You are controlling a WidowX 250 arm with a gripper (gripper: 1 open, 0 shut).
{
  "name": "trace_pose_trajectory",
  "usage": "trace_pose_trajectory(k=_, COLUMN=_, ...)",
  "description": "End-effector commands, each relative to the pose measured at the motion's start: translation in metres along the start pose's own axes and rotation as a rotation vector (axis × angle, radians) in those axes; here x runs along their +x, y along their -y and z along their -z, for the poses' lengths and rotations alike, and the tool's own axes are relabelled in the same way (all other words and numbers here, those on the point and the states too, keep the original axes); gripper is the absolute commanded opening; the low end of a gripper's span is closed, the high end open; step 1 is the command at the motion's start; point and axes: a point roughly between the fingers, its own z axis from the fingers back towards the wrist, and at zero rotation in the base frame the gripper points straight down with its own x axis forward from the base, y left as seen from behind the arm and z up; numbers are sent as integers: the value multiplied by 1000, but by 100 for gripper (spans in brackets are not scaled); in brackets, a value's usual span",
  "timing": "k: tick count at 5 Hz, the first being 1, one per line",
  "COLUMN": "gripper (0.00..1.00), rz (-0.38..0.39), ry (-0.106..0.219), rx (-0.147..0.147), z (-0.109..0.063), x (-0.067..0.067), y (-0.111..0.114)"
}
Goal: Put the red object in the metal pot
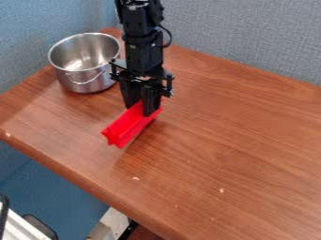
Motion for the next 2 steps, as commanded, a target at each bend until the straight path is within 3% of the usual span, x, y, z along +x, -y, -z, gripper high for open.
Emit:
trace_pose_trajectory(k=1, gripper=0, rz=8, ry=94, rx=32, z=-26, x=8, y=-3)
trace_pose_trajectory(k=2, gripper=0, rz=18, ry=100, rx=36, z=-27, x=9, y=-2)
